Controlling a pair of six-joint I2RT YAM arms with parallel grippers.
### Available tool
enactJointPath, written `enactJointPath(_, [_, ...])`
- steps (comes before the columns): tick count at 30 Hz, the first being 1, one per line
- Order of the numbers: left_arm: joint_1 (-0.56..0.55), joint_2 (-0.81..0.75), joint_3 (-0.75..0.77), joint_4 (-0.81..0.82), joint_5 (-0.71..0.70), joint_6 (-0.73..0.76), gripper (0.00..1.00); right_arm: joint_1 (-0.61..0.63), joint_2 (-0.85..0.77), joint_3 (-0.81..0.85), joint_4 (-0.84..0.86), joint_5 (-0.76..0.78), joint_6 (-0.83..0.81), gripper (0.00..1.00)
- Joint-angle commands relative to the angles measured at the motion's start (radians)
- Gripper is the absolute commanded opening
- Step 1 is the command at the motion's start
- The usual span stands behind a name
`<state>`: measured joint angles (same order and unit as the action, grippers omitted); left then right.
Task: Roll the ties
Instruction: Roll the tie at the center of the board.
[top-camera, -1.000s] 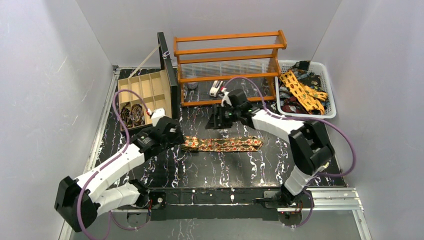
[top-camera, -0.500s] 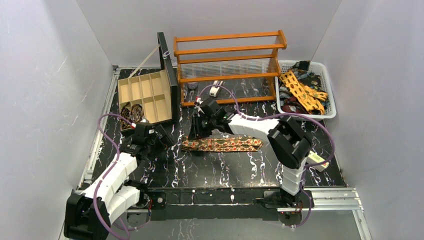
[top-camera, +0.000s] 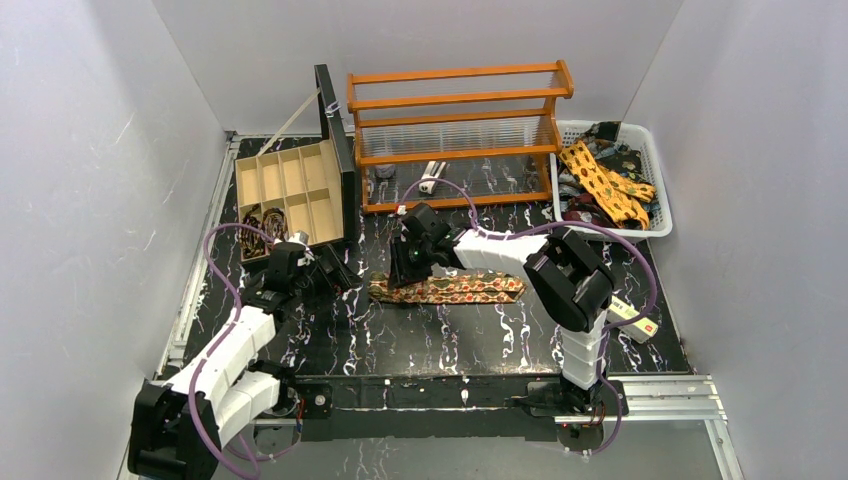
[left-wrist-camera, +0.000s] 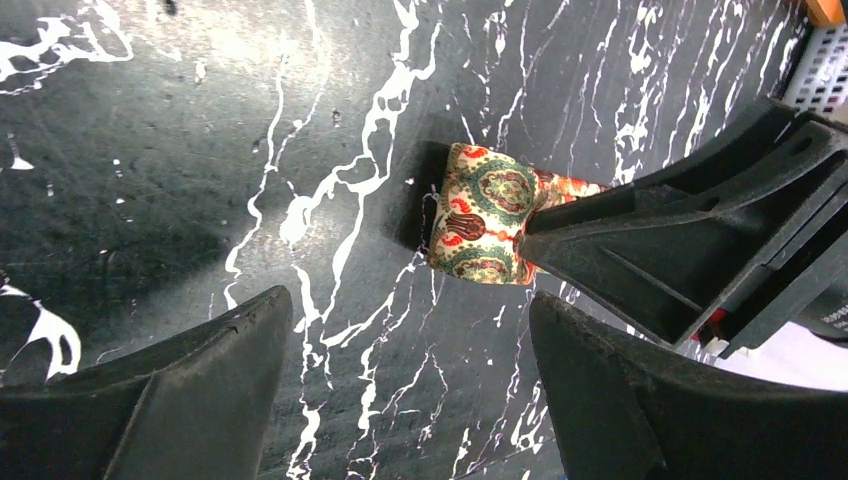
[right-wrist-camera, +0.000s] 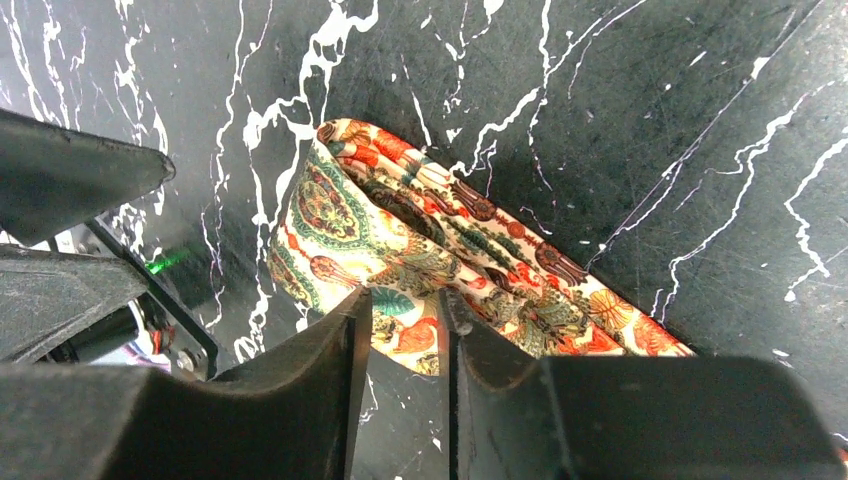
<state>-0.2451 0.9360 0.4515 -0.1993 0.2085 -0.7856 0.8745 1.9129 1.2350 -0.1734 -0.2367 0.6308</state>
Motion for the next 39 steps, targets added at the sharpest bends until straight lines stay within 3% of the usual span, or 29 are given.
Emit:
enactJointPath(1, [0.005,0.015,-0.007,0.038,0.059,0.038,0.86,-0.016,-0.022,0.047,-0.036,-0.073,-0.052,0.42])
enactJointPath(4, [0.004,0.032,-0.007,0.050,0.060,0.038,0.86,-0.029,-0.051,0.117,-0.054,-0.215,-0.078,0.55])
enactJointPath(7, [0.005,0.043,-0.007,0.072,0.066,0.036,0.86,-0.029,-0.097,0.153,-0.106,-0.162,-0.096,0.63])
enactJointPath(10, [0.006,0.051,0.001,0.071,0.066,0.045,0.86,-0.033,-0.151,0.084,-0.102,-0.036,-0.062,0.70])
enactJointPath(12, [0.005,0.056,0.008,0.069,0.069,0.052,0.86,-0.043,-0.175,-0.005,-0.084,0.000,-0.002,0.72])
enactJointPath(16, [0.004,0.067,0.009,0.084,0.070,0.063,0.86,-0.066,-0.207,-0.168,0.073,-0.074,0.161,0.75])
enactJointPath(19, [0.005,0.084,0.006,0.105,0.094,0.064,0.84,-0.067,-0.202,-0.192,0.116,-0.112,0.180,0.75])
enactJointPath(39, [0.004,0.068,-0.027,0.125,0.104,0.009,0.83,-0.103,0.008,-0.007,0.056,-0.236,0.082,0.38])
